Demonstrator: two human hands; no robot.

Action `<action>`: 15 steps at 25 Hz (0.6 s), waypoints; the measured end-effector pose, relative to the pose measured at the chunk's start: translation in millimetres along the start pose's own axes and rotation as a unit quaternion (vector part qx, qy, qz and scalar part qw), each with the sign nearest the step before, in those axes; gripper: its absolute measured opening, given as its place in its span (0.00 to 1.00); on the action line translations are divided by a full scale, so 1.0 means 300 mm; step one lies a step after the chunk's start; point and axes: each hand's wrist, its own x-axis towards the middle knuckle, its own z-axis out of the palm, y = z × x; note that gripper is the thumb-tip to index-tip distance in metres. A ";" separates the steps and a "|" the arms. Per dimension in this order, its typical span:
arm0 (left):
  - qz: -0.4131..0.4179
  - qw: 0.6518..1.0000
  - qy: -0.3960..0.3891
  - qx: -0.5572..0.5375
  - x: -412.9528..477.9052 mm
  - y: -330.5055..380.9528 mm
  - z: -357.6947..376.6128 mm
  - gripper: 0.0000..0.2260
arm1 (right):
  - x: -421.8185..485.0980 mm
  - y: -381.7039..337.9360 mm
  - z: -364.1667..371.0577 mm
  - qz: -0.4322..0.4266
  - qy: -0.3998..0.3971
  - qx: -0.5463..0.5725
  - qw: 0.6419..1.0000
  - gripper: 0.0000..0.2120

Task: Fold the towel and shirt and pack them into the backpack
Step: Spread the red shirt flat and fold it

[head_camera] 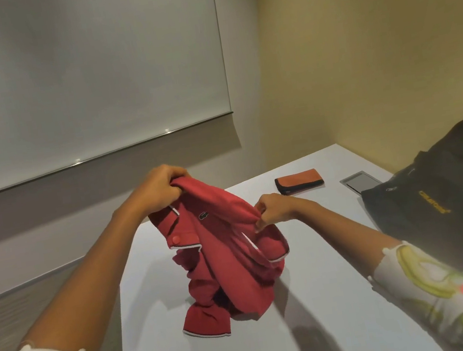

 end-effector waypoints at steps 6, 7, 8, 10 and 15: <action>-0.107 0.981 -0.103 0.124 -0.063 -0.059 0.003 0.29 | -0.031 -0.030 -0.119 -0.040 0.164 0.180 0.969 0.08; -0.083 0.985 -0.123 0.094 -0.067 -0.016 0.035 0.41 | -0.026 -0.077 -0.141 -0.072 0.172 0.198 0.962 0.10; -0.055 0.990 -0.123 0.045 -0.065 0.037 0.072 0.47 | -0.021 -0.133 -0.156 -0.104 0.169 0.198 0.960 0.11; -0.016 0.995 -0.079 -0.063 -0.041 0.139 0.146 0.41 | -0.001 -0.238 -0.154 -0.150 0.164 0.164 0.961 0.11; -0.118 0.961 0.072 -0.238 0.004 0.183 0.176 0.09 | -0.012 -0.274 -0.119 -0.165 0.183 0.315 0.917 0.19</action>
